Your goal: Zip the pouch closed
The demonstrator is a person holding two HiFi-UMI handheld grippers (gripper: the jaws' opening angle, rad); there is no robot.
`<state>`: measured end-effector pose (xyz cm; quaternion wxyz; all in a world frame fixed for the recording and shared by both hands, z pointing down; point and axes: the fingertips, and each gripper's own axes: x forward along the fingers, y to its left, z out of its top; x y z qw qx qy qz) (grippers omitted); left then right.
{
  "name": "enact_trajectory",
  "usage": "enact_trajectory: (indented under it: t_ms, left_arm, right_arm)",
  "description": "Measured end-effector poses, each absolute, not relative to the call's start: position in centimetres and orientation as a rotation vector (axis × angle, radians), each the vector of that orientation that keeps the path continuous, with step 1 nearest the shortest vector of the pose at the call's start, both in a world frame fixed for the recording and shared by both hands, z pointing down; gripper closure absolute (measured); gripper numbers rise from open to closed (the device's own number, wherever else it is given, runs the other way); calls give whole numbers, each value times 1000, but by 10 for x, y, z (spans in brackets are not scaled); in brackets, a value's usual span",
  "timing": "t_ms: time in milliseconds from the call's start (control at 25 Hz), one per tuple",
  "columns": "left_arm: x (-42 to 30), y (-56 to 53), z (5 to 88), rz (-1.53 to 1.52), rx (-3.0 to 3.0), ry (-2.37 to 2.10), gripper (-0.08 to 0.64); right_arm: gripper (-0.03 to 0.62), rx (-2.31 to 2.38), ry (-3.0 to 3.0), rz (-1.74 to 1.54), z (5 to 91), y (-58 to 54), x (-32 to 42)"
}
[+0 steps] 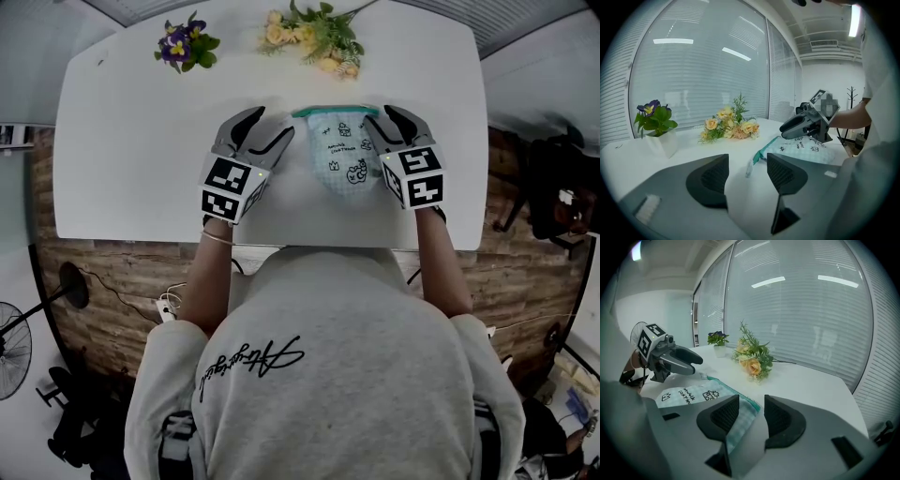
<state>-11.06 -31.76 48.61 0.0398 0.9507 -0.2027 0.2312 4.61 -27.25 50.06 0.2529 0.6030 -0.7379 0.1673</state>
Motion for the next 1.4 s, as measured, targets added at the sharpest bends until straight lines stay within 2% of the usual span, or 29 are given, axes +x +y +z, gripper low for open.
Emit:
enact_trajectory:
  t_ms: [400,960,1080,1400]
  left_arm:
    - [-114,-309,459,583,2930,-659,308]
    - [-111,-278,370,238,3036,-629,323]
    - [-111,-271,348,163,3062,-623,341]
    - [-109,-253,309,52,3145,-557,456]
  right_arm:
    - [414,1696,-2056,459,480,-257,40]
    - [423,1897,-2336,311,384,-230,35]
    - [448,1911,-2405,246,359,-223,29]
    - [566,1851,-2479,55,311,-214,7]
